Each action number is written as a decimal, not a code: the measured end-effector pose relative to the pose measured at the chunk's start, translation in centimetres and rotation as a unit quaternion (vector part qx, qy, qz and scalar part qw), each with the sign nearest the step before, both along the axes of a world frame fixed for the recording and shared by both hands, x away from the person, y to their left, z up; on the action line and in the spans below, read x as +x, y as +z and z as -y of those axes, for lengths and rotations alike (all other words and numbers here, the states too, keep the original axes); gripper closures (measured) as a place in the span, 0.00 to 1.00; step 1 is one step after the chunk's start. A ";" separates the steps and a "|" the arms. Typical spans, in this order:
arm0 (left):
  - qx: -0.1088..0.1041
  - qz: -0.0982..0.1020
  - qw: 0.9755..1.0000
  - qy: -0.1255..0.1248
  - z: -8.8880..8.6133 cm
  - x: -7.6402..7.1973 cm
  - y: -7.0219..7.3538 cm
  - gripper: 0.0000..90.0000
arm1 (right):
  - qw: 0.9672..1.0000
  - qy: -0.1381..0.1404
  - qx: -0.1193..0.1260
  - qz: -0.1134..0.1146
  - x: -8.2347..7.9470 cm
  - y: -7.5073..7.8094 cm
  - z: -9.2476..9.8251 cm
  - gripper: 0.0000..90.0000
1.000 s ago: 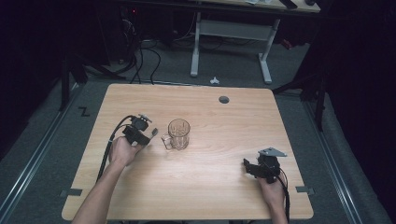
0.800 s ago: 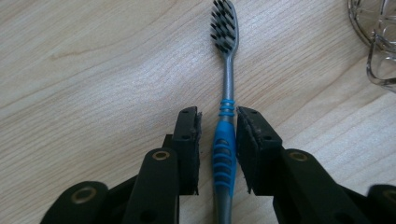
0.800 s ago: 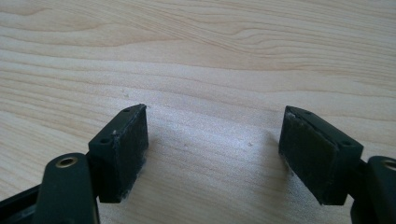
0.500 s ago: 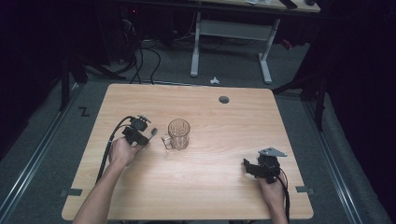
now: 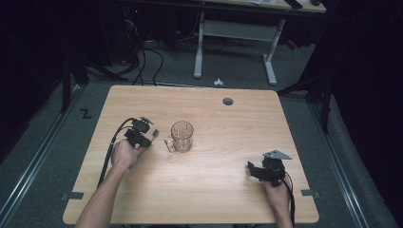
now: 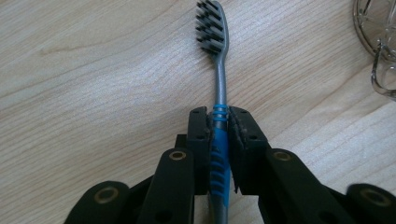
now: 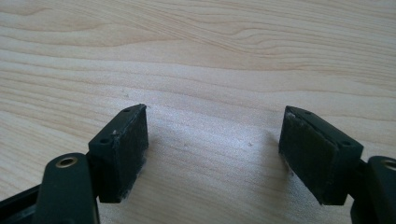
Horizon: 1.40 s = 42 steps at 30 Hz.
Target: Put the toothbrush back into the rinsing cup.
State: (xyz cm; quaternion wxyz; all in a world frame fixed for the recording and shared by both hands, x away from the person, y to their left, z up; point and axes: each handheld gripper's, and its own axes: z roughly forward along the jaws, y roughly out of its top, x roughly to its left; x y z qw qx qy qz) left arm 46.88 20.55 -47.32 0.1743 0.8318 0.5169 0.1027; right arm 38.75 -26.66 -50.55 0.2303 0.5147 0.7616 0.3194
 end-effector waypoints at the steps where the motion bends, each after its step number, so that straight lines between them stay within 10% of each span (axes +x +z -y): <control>1: 0.000 0.000 1.000 0.000 0.0 0.0 0.0 0.88 | 1.000 0.000 0.000 0.000 0.0 0.0 0.0 0.27; 42: -0.052 0.051 0.997 -0.013 -0.3 -2.8 4.4 0.89 | 1.000 0.001 0.000 0.000 0.0 0.0 0.0 0.27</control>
